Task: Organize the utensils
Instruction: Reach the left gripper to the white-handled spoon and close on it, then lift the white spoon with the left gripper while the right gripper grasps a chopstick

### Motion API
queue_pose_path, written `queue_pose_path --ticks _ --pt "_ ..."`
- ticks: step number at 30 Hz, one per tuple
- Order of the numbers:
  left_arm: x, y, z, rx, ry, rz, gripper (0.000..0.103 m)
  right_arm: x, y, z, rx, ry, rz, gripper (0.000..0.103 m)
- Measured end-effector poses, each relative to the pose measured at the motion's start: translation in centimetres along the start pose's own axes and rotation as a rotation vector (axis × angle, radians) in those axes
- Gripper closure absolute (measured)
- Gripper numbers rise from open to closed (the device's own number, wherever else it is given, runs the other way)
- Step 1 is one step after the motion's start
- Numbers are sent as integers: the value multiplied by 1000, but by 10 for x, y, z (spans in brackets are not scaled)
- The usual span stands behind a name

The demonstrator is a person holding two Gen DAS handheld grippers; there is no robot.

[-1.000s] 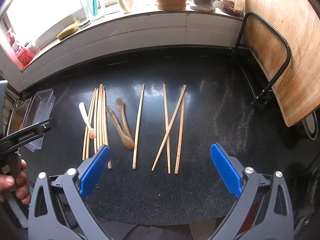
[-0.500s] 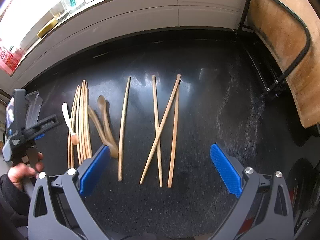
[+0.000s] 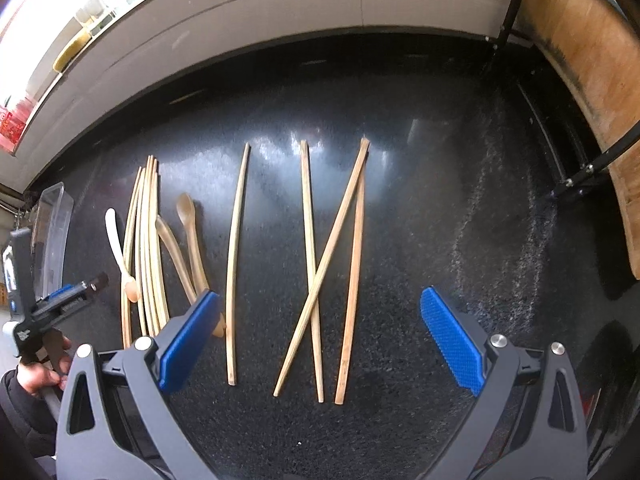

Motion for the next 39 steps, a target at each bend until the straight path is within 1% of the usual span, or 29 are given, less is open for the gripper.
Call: queue_pose_path --ticks 4,5,8,9,11,12,13,14,15,16,18,20,21,23,24,25,26,27,28,29,31,33,36,39 --pt "20 8 -5 16 26 31 6 -6 -4 0 -7 -6 17 6" --pt "21 9 -5 24 28 38 6 -7 -5 2 -2 -10 26 6" --pt "18 12 -4 39 70 67 6 0 -6 7 25 -30 26 6" --pt "15 13 -2 27 62 98 6 5 -6 7 25 -31 9 6" --pt "12 16 7 43 20 152 6 13 -4 5 20 -28 -19 6" --pt "12 20 5 37 18 164 6 16 -3 4 18 -31 -27 6" --pt "13 21 2 14 19 168 6 17 -3 3 17 -31 -30 6" --pt "14 22 -1 4 -1 180 6 17 -3 3 15 -29 -31 6" --pt "12 26 -3 10 -6 184 6 17 -3 2 15 -26 -28 6" --pt "11 28 -4 13 6 175 6 16 -3 2 15 -25 -21 6" --pt "16 33 -9 1 5 158 6 13 -3 3 19 -21 -6 6" --pt "25 32 -8 -6 -13 132 6 14 -2 3 20 -16 -3 6" --pt "22 30 -9 -4 -19 121 6 14 -2 3 20 -13 -4 6" --pt "17 32 -10 9 -75 122 16 17 -1 2 19 -4 -15 6" --pt "12 30 -4 35 -71 116 25 20 0 0 18 -3 -21 6" --pt "9 30 -2 50 -54 103 38 21 0 -1 16 -4 -25 6" --pt "8 24 4 61 -32 88 45 24 0 -4 12 -10 -30 6" --pt "6 24 6 71 -2 70 57 26 -1 -9 4 -19 -35 6" --pt "4 23 7 78 -9 64 62 28 -1 -12 -5 -22 -39 6" --pt "2 23 10 81 -17 68 66 30 -2 -16 -14 -23 -45 6" --pt "-4 26 13 80 -66 77 85 33 -4 -22 -23 -32 -51 6" --pt "-7 29 11 70 -114 73 90 35 -6 -26 -30 -32 -57 6" --pt "-17 36 20 110 -136 32 91 37 -7 -28 -30 -37 -59 6" --pt "-26 39 33 133 -161 -15 91 38 -9 -30 -24 -41 -57 6"
Point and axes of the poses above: each gripper's, at about its wrist camera, not at the fingertips, and z roughly against the way its jaws point, x to its right, y to its top, the point moved 6 cm from there along -z, roughly the way its jaws point, and after that the axes turned 2 degrees about -x, right-handed, at the moved point
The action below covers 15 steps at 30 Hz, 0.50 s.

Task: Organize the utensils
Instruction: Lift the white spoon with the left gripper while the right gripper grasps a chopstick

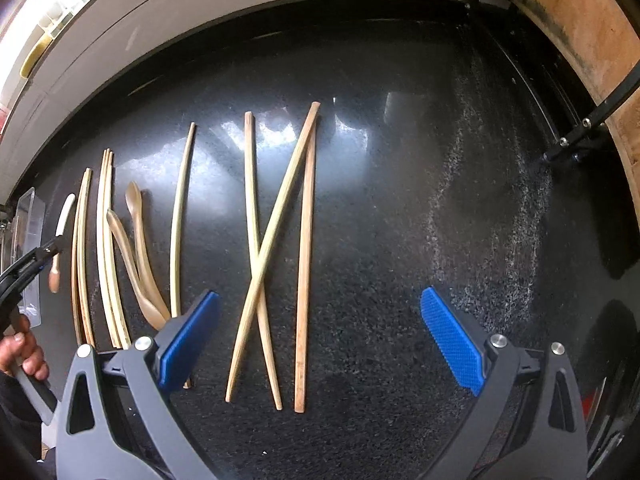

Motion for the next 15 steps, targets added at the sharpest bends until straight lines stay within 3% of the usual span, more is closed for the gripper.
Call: queue_pose_path --ticks 4,12,15 --pt "-6 6 12 30 30 -90 91 -3 -1 -3 21 5 1 6" --pt "-48 7 -14 -20 24 -167 91 7 0 -17 72 -81 -11 9" --pt "-54 6 -25 19 21 -181 90 6 0 -29 72 -118 10 17"
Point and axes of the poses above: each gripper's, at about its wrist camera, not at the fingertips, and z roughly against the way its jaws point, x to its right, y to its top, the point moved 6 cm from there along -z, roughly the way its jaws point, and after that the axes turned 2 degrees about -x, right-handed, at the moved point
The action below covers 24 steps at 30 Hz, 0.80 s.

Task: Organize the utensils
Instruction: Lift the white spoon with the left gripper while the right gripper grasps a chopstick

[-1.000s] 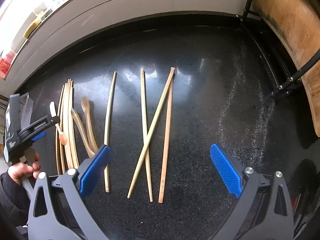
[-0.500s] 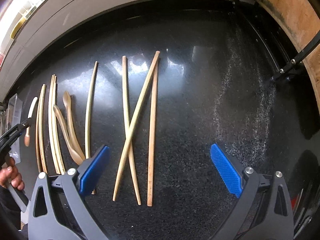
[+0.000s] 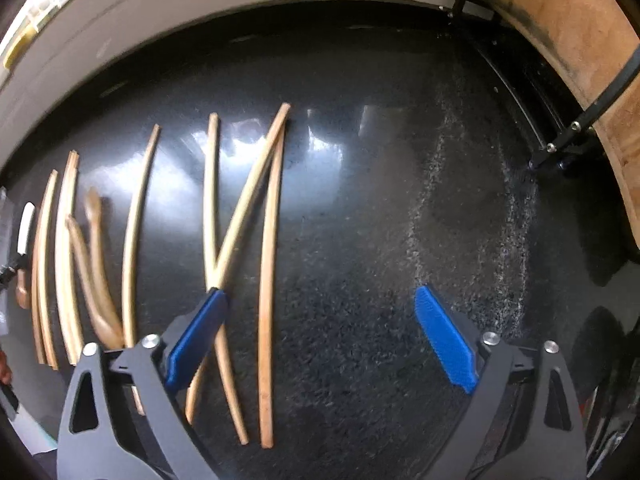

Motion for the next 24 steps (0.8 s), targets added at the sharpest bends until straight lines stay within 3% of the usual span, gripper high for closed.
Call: queue_pose_path --ticks 2,3,4,5,6,9,11,13,15,16,17,22,24 --pt "-6 5 -4 20 -9 -16 86 -4 0 -11 -2 -12 14 23" --pt "-8 8 -7 26 -9 -28 72 -5 1 -13 21 2 13 23" --pt "-10 10 -10 16 -1 -33 32 -7 2 -15 31 5 11 23" --pt "-12 10 -12 1 1 -31 14 -9 4 -16 40 10 14 23" --pt "-16 11 -16 -1 -5 -22 6 -12 6 -17 47 19 22 23" --pt "-23 12 -28 -12 0 -29 6 -18 12 -18 75 37 36 35" --pt "-30 11 -31 0 6 -42 6 -24 15 -17 90 45 58 52" --pt "-37 14 -36 14 -2 -49 6 -27 18 -17 96 51 68 59" --pt "-36 5 -42 19 -5 -60 7 -28 18 -16 97 56 70 75" --pt "-36 9 -45 26 3 -68 14 -26 21 -14 95 61 66 94" --pt "-37 14 -47 39 7 -78 19 -26 21 -13 87 69 60 95" --pt "-26 31 -53 79 7 -119 86 -19 19 -8 65 76 31 96" --pt "-27 35 -58 77 9 -107 88 -13 16 -5 61 73 2 96"
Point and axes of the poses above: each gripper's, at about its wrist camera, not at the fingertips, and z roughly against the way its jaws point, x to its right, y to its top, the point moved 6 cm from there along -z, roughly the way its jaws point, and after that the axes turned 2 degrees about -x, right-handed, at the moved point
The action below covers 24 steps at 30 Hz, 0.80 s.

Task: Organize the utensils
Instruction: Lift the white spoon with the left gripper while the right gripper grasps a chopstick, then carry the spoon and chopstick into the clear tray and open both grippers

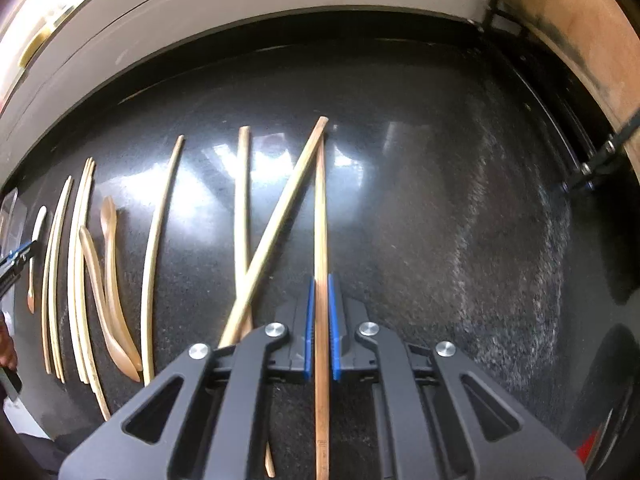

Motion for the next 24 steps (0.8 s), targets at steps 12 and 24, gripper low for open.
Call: queue_pose_path --ticks 12,24 --pt "1 -3 64 52 -24 78 88 26 2 62 134 -71 -37 96" --pt "-28 -3 138 64 -37 153 88 -45 -2 115 140 94 -5 96"
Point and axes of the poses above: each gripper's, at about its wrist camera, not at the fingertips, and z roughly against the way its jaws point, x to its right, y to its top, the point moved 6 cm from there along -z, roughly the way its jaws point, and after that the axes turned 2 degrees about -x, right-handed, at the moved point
